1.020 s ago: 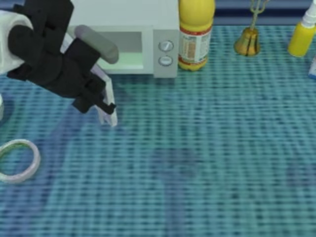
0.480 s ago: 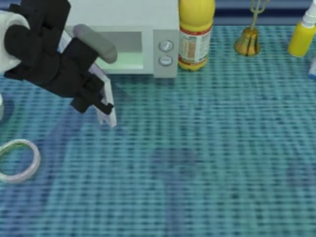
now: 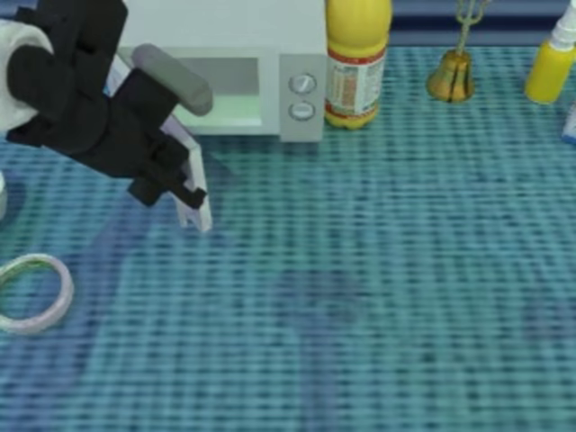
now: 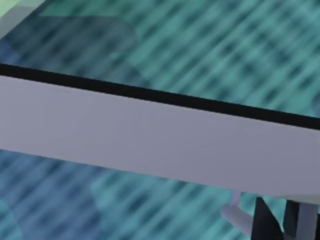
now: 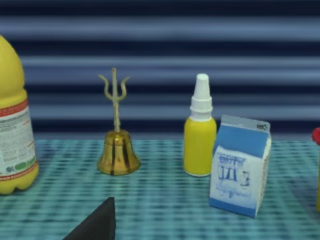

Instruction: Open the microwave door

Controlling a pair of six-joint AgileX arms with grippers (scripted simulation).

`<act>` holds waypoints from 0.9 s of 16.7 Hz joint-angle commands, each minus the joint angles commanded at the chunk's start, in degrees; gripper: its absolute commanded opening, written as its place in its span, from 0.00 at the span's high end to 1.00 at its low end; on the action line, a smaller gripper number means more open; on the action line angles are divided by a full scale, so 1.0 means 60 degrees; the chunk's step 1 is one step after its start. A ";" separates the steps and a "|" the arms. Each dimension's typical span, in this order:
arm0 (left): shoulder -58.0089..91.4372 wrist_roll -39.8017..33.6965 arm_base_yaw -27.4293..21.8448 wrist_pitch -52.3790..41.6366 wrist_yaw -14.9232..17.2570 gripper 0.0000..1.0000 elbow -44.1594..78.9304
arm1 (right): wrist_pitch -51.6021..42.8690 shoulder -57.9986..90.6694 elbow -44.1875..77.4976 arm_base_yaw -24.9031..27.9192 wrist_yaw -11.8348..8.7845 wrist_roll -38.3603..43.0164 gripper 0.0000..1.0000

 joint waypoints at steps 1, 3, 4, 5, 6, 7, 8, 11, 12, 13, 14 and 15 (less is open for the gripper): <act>0.0000 0.0000 0.0000 0.0000 0.0000 1.00 0.0000 | 0.0000 0.0000 0.0000 0.0000 0.0000 0.0000 0.00; 0.0000 0.0000 0.0000 0.0000 0.0000 1.00 0.0000 | 0.0000 0.0000 0.0000 0.0000 0.0000 0.0000 0.00; 0.0000 0.0000 0.0000 0.0000 0.0000 1.00 0.0000 | 0.0000 0.0000 0.0000 0.0000 0.0000 0.0000 0.00; 0.0000 0.0000 0.0000 0.0000 0.0000 1.00 0.0000 | 0.0000 0.0000 0.0000 0.0000 0.0000 0.0000 0.00; 0.0000 0.0000 0.0000 0.0000 0.0000 1.00 0.0000 | 0.0000 0.0000 0.0000 0.0000 0.0000 0.0000 0.00; 0.0000 0.0000 0.0000 0.0000 0.0000 1.00 0.0000 | 0.0000 0.0000 0.0000 0.0000 0.0000 0.0000 0.00; 0.0000 0.0000 0.0000 0.0000 0.0000 1.00 0.0000 | 0.0000 0.0000 0.0000 0.0000 0.0000 0.0000 0.00; 0.0026 0.0011 -0.0014 -0.0014 0.0047 1.00 -0.0027 | 0.0000 0.0000 0.0000 0.0000 0.0000 0.0000 0.00; 0.0013 0.0115 0.0029 -0.0038 0.0082 1.00 -0.0023 | 0.0000 0.0000 0.0000 0.0000 0.0000 0.0000 0.00; -0.0009 0.0282 0.0097 -0.0079 0.0144 1.00 -0.0022 | 0.0000 0.0000 0.0000 0.0000 0.0000 0.0000 0.00; -0.0035 0.0493 0.0183 -0.0136 0.0227 1.00 -0.0028 | 0.0000 0.0000 0.0000 0.0000 0.0000 0.0000 0.00; -0.0060 0.0732 0.0287 -0.0207 0.0328 1.00 -0.0045 | 0.0000 0.0000 0.0000 0.0000 0.0000 0.0000 0.00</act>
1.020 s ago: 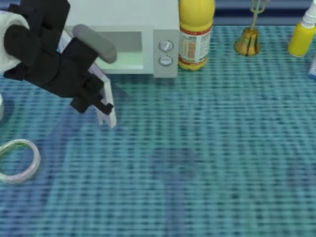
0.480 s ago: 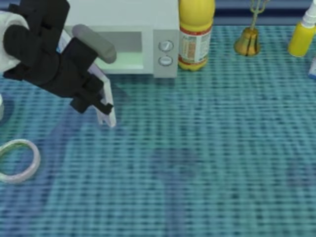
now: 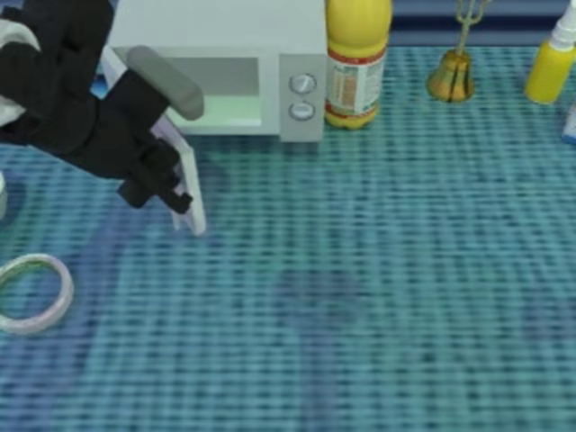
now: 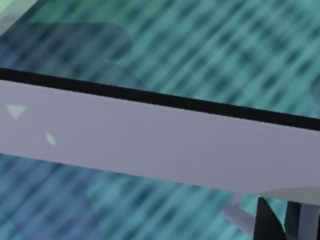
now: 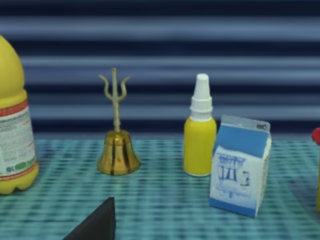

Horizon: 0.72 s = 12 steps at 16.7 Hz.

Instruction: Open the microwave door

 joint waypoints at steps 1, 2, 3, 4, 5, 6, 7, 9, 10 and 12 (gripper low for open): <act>-0.0022 0.0252 0.0117 -0.0085 0.0116 1.00 -0.0025 | 0.0000 0.0000 0.0000 0.0000 0.0000 0.0000 0.00; -0.0042 0.0508 0.0230 -0.0171 0.0239 1.00 -0.0050 | 0.0000 0.0000 0.0000 0.0000 0.0000 0.0000 0.00; -0.0066 0.0750 0.0328 -0.0248 0.0359 1.00 -0.0071 | 0.0000 0.0000 0.0000 0.0000 0.0000 0.0000 0.00; -0.0091 0.0958 0.0418 -0.0311 0.0465 1.00 -0.0088 | 0.0000 0.0000 0.0000 0.0000 0.0000 0.0000 0.00; -0.0118 0.1113 0.0486 -0.0354 0.0546 1.00 -0.0099 | 0.0000 0.0000 0.0000 0.0000 0.0000 0.0000 0.00; -0.0137 0.1202 0.0523 -0.0374 0.0591 1.00 -0.0104 | 0.0000 0.0000 0.0000 0.0000 0.0000 0.0000 0.00; -0.0139 0.1213 0.0527 -0.0376 0.0597 1.00 -0.0104 | 0.0000 0.0000 0.0000 0.0000 0.0000 0.0000 0.00; -0.0139 0.1213 0.0527 -0.0376 0.0597 1.00 -0.0104 | 0.0000 0.0000 0.0000 0.0000 0.0000 0.0000 0.00; -0.0139 0.1213 0.0527 -0.0376 0.0597 1.00 -0.0104 | 0.0000 0.0000 0.0000 0.0000 0.0000 0.0000 0.00; -0.0139 0.1213 0.0527 -0.0376 0.0597 1.00 -0.0104 | 0.0000 0.0000 0.0000 0.0000 0.0000 0.0000 0.00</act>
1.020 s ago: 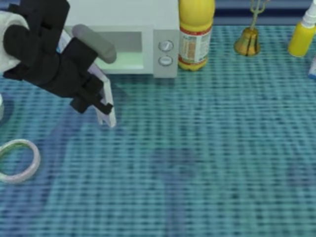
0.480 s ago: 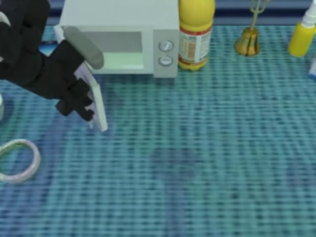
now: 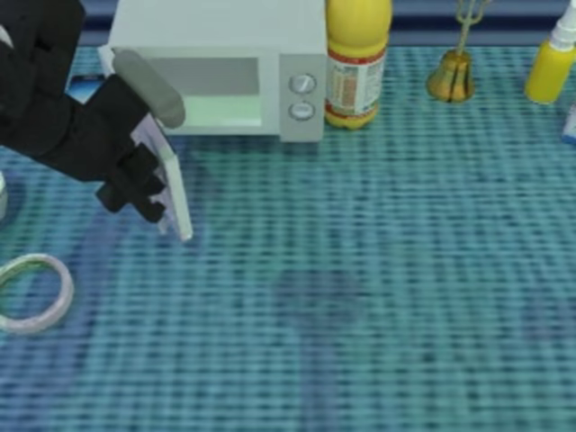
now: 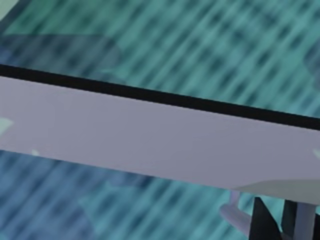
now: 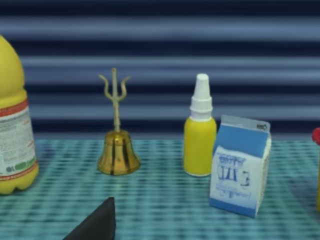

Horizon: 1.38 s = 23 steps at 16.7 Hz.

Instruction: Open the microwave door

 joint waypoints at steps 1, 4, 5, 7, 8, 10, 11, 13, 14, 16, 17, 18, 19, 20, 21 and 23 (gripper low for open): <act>0.0000 0.0000 0.0000 0.0000 0.0000 1.00 0.0000 | 0.0000 0.0000 0.0000 0.0000 0.0000 0.0000 0.00; 0.0000 0.0000 0.0000 0.0000 0.0000 1.00 0.0000 | 0.0000 0.0000 0.0000 0.0000 0.0000 0.0000 0.00; 0.0000 0.0000 0.0000 0.0000 0.0000 1.00 0.0000 | 0.0000 0.0000 0.0000 0.0000 0.0000 0.0000 0.00; 0.0000 0.0000 0.0000 0.0000 0.0000 1.00 0.0000 | 0.0000 0.0000 0.0000 0.0000 0.0000 0.0000 0.00; 0.0000 0.0000 0.0000 0.0000 0.0000 1.00 0.0000 | 0.0000 0.0000 0.0000 0.0000 0.0000 0.0000 0.00; 0.0000 0.0000 0.0000 0.0000 0.0000 1.00 0.0000 | 0.0000 0.0000 0.0000 0.0000 0.0000 0.0000 0.00; 0.0000 0.0000 0.0000 0.0000 0.0000 1.00 0.0000 | 0.0000 0.0000 0.0000 0.0000 0.0000 0.0000 0.00; 0.0000 0.0000 0.0000 0.0000 0.0000 1.00 0.0000 | 0.0000 0.0000 0.0000 0.0000 0.0000 0.0000 0.00; 0.0000 0.0000 0.0000 0.0000 0.0000 1.00 0.0000 | 0.0000 0.0000 0.0000 0.0000 0.0000 0.0000 0.00; 0.0000 0.0000 0.0000 0.0000 0.0000 1.00 0.0000 | 0.0000 0.0000 0.0000 0.0000 0.0000 0.0000 0.00; 0.0000 0.0000 0.0000 0.0000 0.0000 1.00 0.0000 | 0.0000 0.0000 0.0000 0.0000 0.0000 0.0000 0.00; 0.0000 0.0000 0.0000 0.0000 0.0000 1.00 0.0000 | 0.0000 0.0000 0.0000 0.0000 0.0000 0.0000 0.00; 0.0000 0.0000 0.0000 0.0000 0.0000 1.00 0.0000 | 0.0000 0.0000 0.0000 0.0000 0.0000 0.0000 0.00; 0.0035 -0.0004 -0.0018 -0.0012 0.0022 1.00 -0.0022 | 0.0000 0.0000 0.0000 0.0000 0.0000 0.0000 0.00; 0.0035 0.0025 -0.0006 -0.0021 0.0029 1.00 -0.0016 | 0.0000 0.0000 0.0000 0.0000 0.0000 0.0000 0.00; 0.0037 0.0323 0.0112 -0.0122 0.0117 1.00 0.0035 | 0.0000 0.0000 0.0000 0.0000 0.0000 0.0000 0.00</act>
